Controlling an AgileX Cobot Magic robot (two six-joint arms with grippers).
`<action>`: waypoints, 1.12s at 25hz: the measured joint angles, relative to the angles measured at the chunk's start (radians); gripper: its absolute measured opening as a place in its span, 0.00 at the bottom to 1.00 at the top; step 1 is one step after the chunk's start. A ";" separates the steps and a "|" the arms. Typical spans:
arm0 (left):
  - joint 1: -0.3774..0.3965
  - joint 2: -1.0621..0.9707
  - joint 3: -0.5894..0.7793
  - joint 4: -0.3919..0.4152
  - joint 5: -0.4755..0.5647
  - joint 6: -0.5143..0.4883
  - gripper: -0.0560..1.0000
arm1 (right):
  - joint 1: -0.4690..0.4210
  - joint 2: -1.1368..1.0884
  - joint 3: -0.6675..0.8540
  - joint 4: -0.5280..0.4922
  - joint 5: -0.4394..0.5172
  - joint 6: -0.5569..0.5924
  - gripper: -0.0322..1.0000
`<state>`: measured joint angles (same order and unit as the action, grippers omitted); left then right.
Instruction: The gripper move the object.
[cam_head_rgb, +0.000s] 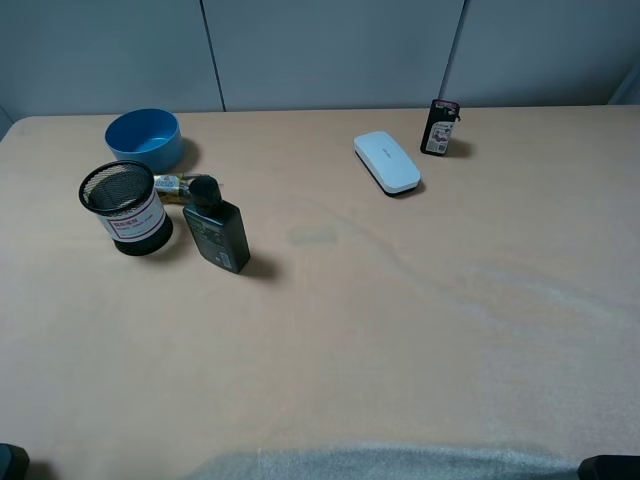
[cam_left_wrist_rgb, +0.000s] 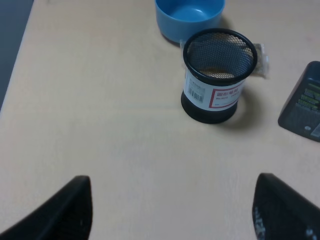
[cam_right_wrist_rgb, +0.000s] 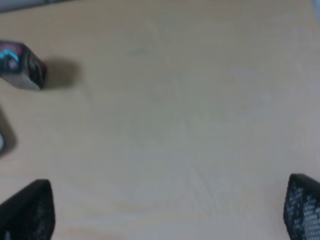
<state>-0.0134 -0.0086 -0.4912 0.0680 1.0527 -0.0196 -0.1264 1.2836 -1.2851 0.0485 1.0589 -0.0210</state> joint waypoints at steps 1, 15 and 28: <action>0.000 0.000 0.000 0.000 0.000 0.000 0.75 | -0.004 -0.047 0.058 0.001 -0.013 -0.005 0.70; 0.000 0.000 0.000 0.000 0.000 0.000 0.75 | -0.005 -0.905 0.701 -0.021 -0.034 -0.050 0.70; 0.000 0.000 0.000 0.000 0.000 0.000 0.75 | 0.017 -1.249 0.785 -0.038 -0.024 -0.074 0.70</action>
<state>-0.0134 -0.0086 -0.4912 0.0680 1.0527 -0.0196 -0.1093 0.0349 -0.4998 0.0107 1.0349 -0.0947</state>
